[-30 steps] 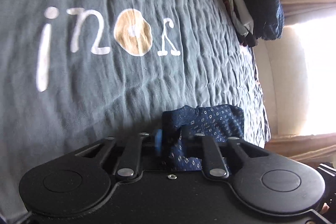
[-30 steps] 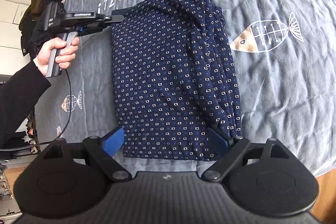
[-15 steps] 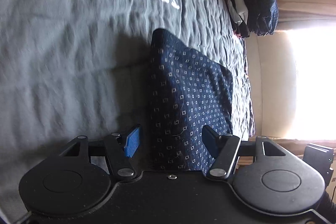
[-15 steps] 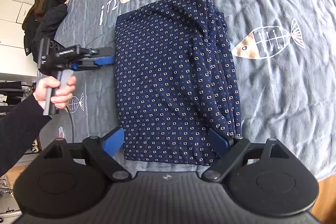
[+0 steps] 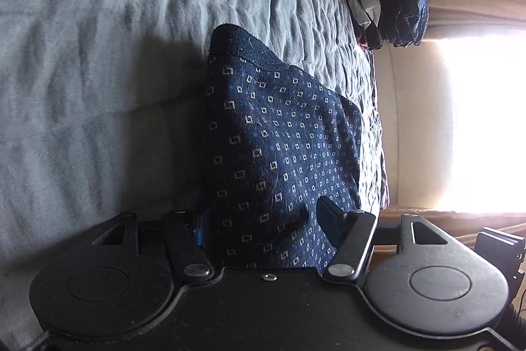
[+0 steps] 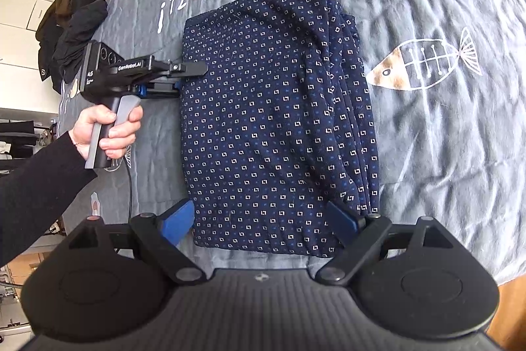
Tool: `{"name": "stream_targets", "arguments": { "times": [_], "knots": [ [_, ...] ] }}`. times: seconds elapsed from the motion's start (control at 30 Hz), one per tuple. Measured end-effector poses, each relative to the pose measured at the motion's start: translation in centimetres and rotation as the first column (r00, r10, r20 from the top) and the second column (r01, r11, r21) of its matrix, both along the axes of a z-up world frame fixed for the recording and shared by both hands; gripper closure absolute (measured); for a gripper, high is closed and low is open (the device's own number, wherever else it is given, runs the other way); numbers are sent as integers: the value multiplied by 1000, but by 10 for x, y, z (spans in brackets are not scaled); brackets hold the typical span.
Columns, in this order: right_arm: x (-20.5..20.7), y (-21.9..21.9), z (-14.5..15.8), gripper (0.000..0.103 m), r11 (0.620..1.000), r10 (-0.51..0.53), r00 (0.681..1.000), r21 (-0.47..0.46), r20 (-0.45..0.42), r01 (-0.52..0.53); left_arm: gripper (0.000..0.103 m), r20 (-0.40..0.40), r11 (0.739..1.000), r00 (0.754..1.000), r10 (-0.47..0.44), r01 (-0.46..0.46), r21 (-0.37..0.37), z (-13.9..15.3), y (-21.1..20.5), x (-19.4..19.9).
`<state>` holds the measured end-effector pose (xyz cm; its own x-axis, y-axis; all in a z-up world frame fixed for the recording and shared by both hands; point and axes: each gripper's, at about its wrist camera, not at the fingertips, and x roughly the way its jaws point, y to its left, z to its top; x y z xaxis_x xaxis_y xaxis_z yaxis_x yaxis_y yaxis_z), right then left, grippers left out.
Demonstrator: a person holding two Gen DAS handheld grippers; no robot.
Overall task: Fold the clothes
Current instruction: 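Lift the folded navy shirt off the quilt with the left gripper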
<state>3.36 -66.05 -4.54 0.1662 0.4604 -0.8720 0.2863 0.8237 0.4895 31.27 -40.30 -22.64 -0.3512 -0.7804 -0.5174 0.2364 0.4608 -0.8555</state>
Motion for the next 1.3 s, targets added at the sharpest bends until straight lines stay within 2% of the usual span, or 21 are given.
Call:
{"name": "stream_targets", "arguments": {
  "times": [0.2,0.37,0.43,0.47,0.5,0.57,0.73,0.83,0.97,1.1,1.17,1.3],
  "knots": [
    [-1,-2,-2,16,1000,2,1000,4,-10,-2,38,-12,999,1000,-9,8,-40,-3,-14,1],
    [0,-1,-1,16,1000,6,1000,11,-4,-6,38,24,998,999,-46,47,-38,2,-27,-3],
    [2,0,1,16,1000,9,1000,15,2,-9,49,39,998,998,-52,54,-33,3,-27,-4],
    [3,1,2,16,1000,10,1000,17,5,-10,62,38,998,998,-52,53,-33,2,-24,-4],
    [4,1,2,16,1000,12,1000,18,9,-12,69,34,998,998,-51,52,-33,1,-21,-3],
    [5,2,4,16,1000,14,1000,22,15,-15,71,26,998,999,-45,46,-40,2,-17,-3],
    [13,4,12,16,999,28,998,35,51,-30,72,49,997,998,-50,53,-62,16,-13,-6],
    [18,5,19,16,998,36,996,41,77,-39,72,45,998,998,-51,53,-45,11,-15,-7],
    [25,7,33,16,999,33,990,31,139,-37,60,14,998,998,-54,54,-12,-4,-19,-1],
    [31,9,41,16,999,27,985,32,173,-33,58,0,998,998,-59,59,-6,-11,-27,-2],
    [33,10,43,16,999,29,983,34,182,-36,58,-4,998,998,-61,61,-3,-13,-29,-2],
    [36,12,46,16,998,33,979,38,199,-42,69,-9,998,998,-62,62,-2,-14,-25,-1]
  ]
}}
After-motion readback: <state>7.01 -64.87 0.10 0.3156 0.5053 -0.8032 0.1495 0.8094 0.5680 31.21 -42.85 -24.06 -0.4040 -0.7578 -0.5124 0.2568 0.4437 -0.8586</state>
